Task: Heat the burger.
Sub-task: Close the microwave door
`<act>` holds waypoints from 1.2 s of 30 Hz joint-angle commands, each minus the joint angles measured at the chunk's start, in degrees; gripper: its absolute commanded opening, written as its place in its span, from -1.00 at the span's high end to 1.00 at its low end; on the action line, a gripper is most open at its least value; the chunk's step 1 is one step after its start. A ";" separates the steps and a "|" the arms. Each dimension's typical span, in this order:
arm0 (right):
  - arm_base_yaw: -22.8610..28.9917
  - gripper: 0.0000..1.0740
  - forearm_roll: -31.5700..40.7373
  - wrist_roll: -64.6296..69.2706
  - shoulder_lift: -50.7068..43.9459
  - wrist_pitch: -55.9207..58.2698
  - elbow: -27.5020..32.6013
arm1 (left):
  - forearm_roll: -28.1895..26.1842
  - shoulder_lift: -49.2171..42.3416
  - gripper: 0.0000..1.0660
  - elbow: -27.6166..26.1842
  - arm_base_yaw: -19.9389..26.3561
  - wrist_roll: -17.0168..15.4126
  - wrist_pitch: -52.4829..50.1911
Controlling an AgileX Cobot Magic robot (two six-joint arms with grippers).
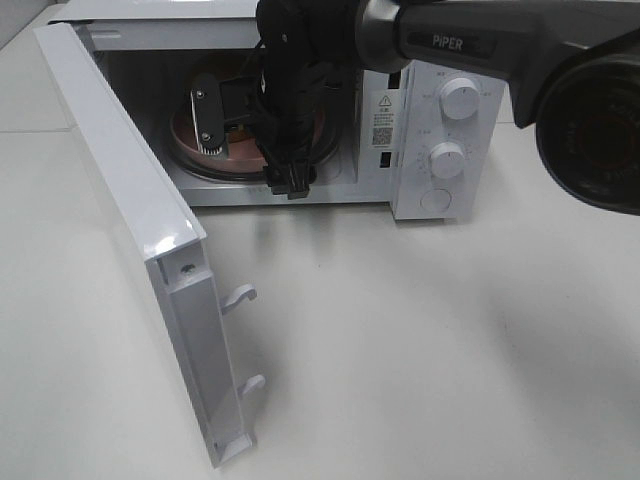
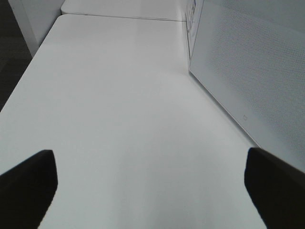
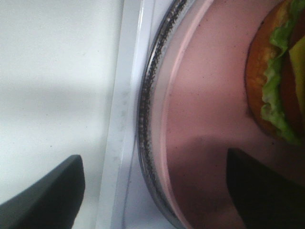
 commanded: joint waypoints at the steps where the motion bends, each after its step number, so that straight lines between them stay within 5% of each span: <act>1: -0.17 -0.47 1.20 -0.52 -1.20 1.72 -0.34 | 0.06 -0.97 -0.92 0.00 0.06 0.11 -0.86; 36: -0.17 -0.42 4.98 1.60 -4.47 16.27 0.74 | 0.06 -0.97 -0.92 0.00 0.06 0.11 -0.86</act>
